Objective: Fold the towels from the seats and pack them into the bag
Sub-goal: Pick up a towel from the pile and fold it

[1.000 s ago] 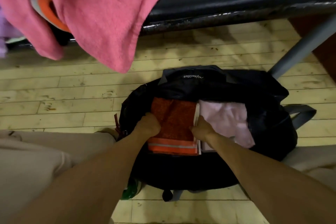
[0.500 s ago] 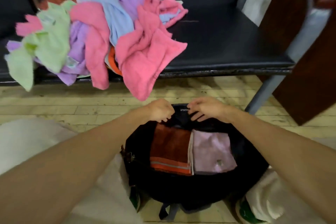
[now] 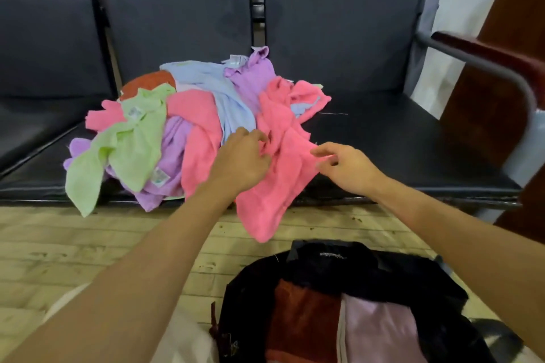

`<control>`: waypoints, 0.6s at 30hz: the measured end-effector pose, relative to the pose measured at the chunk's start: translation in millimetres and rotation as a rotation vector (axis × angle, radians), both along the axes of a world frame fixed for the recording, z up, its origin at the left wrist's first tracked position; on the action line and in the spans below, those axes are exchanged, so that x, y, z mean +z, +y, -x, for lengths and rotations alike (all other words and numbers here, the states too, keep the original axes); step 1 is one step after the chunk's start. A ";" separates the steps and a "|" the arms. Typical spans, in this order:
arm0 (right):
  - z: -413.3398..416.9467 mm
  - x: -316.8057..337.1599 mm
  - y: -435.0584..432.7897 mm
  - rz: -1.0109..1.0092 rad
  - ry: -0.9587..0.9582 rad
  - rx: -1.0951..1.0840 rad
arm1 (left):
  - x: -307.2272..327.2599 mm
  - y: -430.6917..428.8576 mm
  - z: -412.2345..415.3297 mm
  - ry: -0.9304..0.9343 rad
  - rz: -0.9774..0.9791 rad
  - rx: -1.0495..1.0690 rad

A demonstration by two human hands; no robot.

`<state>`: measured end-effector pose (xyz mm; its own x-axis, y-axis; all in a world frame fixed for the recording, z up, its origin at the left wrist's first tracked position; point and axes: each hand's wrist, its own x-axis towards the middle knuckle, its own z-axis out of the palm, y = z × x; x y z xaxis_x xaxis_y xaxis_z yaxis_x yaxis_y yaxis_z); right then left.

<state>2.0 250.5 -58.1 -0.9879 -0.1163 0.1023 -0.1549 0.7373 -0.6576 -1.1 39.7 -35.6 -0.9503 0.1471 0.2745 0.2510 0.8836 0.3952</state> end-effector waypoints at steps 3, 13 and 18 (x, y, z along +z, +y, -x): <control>11.2 -14.2 -15.9 -0.078 0.015 0.126 | -6.7 -5.8 10.2 -0.116 0.204 0.084; 5.7 -18.9 -7.1 -0.354 0.114 0.043 | -6.6 28.8 5.6 -0.195 -0.172 0.020; -25.6 8.4 52.8 0.144 -0.003 -0.030 | -5.6 55.5 -8.2 -0.354 -0.810 0.107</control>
